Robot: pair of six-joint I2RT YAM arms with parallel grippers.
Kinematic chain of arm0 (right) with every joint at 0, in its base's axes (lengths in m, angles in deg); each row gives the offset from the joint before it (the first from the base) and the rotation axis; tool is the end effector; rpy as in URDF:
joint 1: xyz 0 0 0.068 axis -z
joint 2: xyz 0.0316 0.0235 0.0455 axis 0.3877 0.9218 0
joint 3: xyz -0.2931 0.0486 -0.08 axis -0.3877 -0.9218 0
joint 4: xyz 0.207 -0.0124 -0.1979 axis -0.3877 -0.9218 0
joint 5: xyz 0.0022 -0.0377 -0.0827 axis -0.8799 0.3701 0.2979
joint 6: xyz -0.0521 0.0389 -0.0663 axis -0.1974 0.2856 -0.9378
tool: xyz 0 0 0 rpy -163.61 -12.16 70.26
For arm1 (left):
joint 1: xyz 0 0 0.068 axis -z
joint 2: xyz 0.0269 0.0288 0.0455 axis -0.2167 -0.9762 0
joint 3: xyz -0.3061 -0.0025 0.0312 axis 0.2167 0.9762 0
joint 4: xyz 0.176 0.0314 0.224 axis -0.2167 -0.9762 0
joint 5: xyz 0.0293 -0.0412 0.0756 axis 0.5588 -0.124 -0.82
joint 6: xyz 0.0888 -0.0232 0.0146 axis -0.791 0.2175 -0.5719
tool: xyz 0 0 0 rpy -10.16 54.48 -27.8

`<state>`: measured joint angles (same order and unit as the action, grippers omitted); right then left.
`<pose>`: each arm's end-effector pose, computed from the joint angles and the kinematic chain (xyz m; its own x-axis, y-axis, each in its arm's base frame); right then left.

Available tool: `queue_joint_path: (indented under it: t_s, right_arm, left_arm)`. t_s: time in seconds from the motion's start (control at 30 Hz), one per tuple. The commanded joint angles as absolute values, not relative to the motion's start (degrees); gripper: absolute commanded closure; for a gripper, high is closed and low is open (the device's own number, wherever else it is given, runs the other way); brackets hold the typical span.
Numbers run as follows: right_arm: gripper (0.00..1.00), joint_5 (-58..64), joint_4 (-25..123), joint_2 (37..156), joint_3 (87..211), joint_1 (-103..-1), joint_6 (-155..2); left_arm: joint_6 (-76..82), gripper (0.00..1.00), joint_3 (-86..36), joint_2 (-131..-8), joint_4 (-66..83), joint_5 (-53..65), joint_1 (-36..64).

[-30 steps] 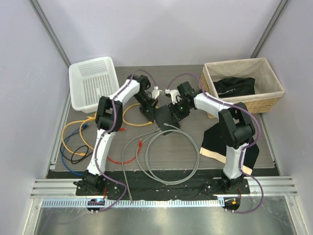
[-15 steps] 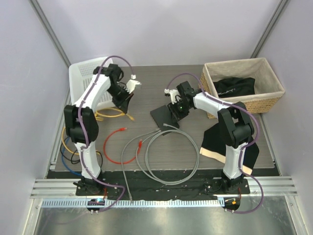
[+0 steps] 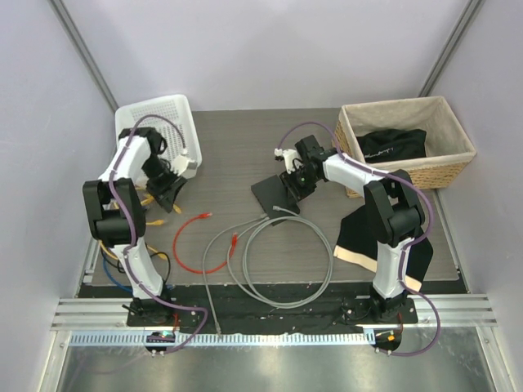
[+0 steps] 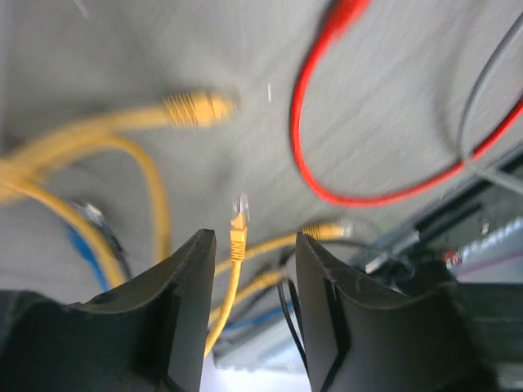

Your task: Pull the plug from the switch port

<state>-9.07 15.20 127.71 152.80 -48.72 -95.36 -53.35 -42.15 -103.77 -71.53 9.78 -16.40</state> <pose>0.3961 0.2240 0.1543 -0.7019 -0.5554 -0.4459 -0.6887 0.6890 0.2258 0.3748 0.0080 0.2029 -0.7714 0.6349 -0.0437 0.6239 0.7409 -0.2488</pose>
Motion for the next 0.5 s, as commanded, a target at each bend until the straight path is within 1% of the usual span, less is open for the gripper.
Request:
queue_joint_path:
  t_s: [0.0,0.03,0.07,0.13,0.27,0.3,0.4,0.47]
  right_arm:
    - [0.62,-5.41,17.2,130.16,150.77,-49.79,-97.76]
    - [0.62,-5.24,17.12,129.81,150.77,-49.88,-98.02]
    - [0.62,-4.97,17.11,129.55,150.77,-49.88,-98.2]
    - [0.62,-4.27,17.11,128.5,150.51,-49.79,-98.81]
    - [0.61,-3.21,17.29,126.13,149.72,-49.79,-99.69]
    - [0.61,-3.13,17.38,125.51,149.54,-49.79,-99.78]
    - [0.61,-3.12,17.81,123.22,148.84,-49.71,-99.26]
    - [0.62,-3.21,17.82,121.47,148.92,-49.62,-99.17]
  left_arm:
    - [-50.57,0.51,-53.99,-103.1,-88.84,20.23,-11.13]
    - [-48.82,0.48,-55.77,-103.72,-88.85,21.46,-8.85]
    - [-47.67,0.46,-57.36,-104.68,-88.94,24.61,-7.78]
    - [-44.95,0.44,-62.1,-105.91,-88.85,27.0,-4.1]
    - [-36.97,0.43,-65.99,-110.04,-84.64,32.27,0.13]
    - [-32.42,0.44,-65.81,-112.14,-81.58,35.59,0.57]
    - [-24.92,0.51,-63.53,-117.41,-74.12,41.76,1.19]
    - [-24.98,0.64,-65.27,-120.14,-73.29,39.33,3.91]
